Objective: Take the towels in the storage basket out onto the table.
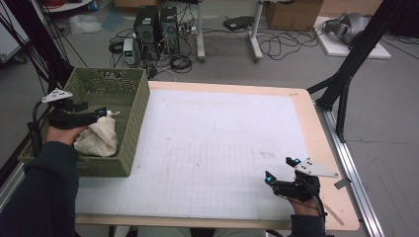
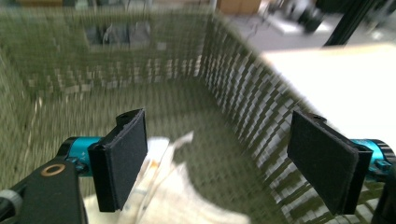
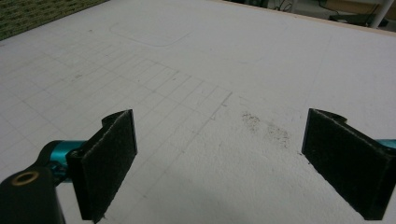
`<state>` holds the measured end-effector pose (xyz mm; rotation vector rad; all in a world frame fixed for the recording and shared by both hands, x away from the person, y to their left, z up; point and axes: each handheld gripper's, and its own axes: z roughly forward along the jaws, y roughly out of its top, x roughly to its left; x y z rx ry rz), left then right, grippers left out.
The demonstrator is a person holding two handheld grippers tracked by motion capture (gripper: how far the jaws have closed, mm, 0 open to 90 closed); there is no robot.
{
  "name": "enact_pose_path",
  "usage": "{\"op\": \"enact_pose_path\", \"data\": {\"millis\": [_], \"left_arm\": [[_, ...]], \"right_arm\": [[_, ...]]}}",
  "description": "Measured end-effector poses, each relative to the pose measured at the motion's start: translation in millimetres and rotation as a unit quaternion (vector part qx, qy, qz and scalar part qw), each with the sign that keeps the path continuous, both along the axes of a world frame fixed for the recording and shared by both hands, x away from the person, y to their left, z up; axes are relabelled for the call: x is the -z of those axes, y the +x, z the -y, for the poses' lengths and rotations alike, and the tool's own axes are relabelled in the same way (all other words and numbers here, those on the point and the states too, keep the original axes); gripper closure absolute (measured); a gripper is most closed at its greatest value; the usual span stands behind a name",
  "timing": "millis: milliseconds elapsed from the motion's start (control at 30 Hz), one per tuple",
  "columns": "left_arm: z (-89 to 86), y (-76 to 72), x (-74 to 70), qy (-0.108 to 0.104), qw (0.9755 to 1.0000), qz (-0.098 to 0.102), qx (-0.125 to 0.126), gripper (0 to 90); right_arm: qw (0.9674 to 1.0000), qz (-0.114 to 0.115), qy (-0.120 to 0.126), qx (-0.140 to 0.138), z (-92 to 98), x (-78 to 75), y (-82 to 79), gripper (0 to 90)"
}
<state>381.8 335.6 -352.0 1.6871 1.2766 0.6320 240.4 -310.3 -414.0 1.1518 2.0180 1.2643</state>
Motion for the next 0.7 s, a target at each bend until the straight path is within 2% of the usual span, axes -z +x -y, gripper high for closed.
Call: {"op": "enact_pose_path", "data": {"millis": [167, 233, 333, 400, 433, 533, 567, 600, 633, 667, 700], "left_arm": [[1.3, 9.1, 10.0, 0.009, 0.9992, -0.038, -0.006, 20.3], [3.5, 13.0, 16.1, 0.029, 0.9972, -0.069, -0.003, 20.4], [2.7, 17.3, 22.2, 0.046, 0.9932, -0.106, -0.015, 20.7], [-0.1, 20.1, 25.6, 0.051, 0.9893, -0.134, -0.031, 21.0], [-2.3, 21.9, 28.3, 0.051, 0.986, -0.152, -0.045, 20.9], [-8.1, 26.6, 37.1, 0.049, 0.9727, -0.213, -0.078, 20.9], [-8.4, 27.8, 39.3, 0.047, 0.97, -0.225, -0.079, 20.9], [-7.7, 28.6, 41.3, 0.049, 0.9683, -0.233, -0.075, 20.9], [-7.2, 29.0, 42.4, 0.051, 0.9678, -0.236, -0.072, 20.7], [-6.2, 29.9, 45.2, 0.056, 0.9651, -0.245, -0.072, 20.6], [-6.2, 29.9, 45.2, 0.056, 0.9651, -0.245, -0.072, 20.7]], "right_arm": [[1.0, 0.004, 0.0, 0.002, 2.0, -0.2, -0.8, 9.5], [1.0, 0.003, 0.0, 0.003, 2.2, 0.0, -1.0, 9.5], [1.0, 0.002, 0.001, 0.004, 2.4, -0.9, -2.2, 9.5], [1.0, 0.005, 0.0, 0.004, 2.7, -1.3, -2.3, 9.5], [1.0, 0.005, 0.0, 0.004, 2.7, -1.5, -2.4, 9.5], [1.0, 0.005, 0.0, 0.005, 2.6, -1.5, -2.4, 9.5], [1.0, 0.005, 0.0, 0.005, 2.7, -1.4, -2.4, 9.5], [1.0, 0.005, -0.002, 0.004, 3.1, -1.0, -2.4, 9.5], [1.0, 0.005, -0.002, 0.004, 3.3, -1.0, -2.4, 9.5], [1.0, 0.004, -0.001, 0.005, 3.4, -1.1, -2.8, 9.5], [1.0, 0.004, -0.001, 0.005, 3.4, -1.1, -2.8, 9.5]]}}
